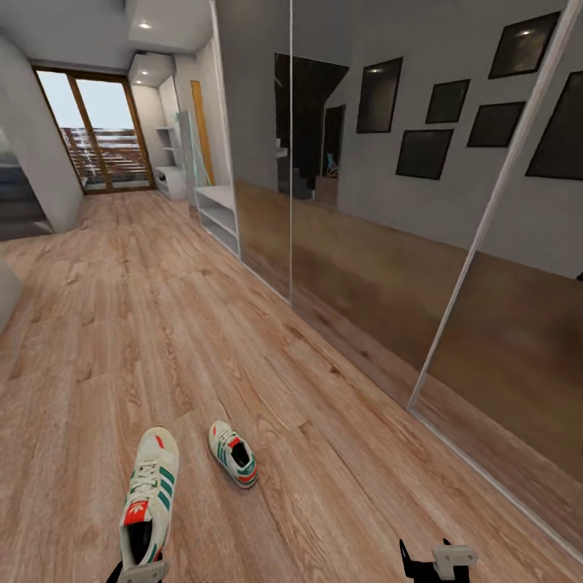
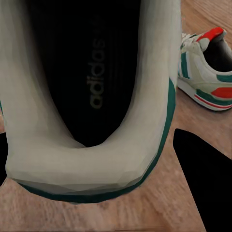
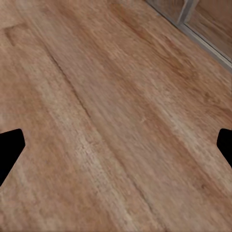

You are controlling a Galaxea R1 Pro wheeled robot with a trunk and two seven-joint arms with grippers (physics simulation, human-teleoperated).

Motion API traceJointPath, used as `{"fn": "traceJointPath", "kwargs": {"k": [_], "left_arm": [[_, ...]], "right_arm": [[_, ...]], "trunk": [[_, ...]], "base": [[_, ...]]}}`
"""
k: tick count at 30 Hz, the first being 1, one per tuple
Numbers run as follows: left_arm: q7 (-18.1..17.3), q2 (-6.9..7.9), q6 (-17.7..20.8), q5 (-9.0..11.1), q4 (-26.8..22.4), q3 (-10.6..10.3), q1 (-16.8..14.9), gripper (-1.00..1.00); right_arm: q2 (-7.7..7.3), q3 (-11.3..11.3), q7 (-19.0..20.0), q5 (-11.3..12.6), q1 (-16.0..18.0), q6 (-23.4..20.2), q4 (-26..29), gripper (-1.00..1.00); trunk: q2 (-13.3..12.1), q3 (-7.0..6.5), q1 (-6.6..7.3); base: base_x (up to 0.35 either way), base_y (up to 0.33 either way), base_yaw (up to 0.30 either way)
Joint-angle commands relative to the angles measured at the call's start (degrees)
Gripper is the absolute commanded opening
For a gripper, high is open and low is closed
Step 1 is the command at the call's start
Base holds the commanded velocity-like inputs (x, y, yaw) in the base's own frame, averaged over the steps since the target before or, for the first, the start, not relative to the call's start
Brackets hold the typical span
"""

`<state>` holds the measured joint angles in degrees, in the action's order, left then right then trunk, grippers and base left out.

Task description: Pick up the two gym shoes and the two sandals from the corridor floor and place them onto the hallstand (shoe rack) in the corridor, making sure they are on the rack and not on the floor. Arrange them so the two gym shoes are next to each other and the two sandals are next to each other.

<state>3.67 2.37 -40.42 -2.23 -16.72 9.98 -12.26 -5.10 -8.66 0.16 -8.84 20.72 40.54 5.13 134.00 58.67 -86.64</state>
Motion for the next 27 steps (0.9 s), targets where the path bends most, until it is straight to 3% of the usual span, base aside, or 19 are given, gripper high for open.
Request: {"fn": "traceJointPath", "kwargs": {"k": [1,27], "left_arm": [[0.45,0.0,-0.18,-0.14,0.05,-0.05,-0.05,-1.0],[0.33,-0.15,-0.19,0.23,-0.04,-0.25,-0.05,-1.0]], "right_arm": [[0.0,-0.48,0.02,-0.57,0.02,0.17,-0.03,1.0],[0.0,-0.48,0.02,-0.57,0.02,0.24,-0.03,1.0]], "trunk": [[0.02,0.05,0.01],[0.02,0.05,0.01]], "base": [[0.0,0.0,0.278],[0.0,0.0,0.278]]}}
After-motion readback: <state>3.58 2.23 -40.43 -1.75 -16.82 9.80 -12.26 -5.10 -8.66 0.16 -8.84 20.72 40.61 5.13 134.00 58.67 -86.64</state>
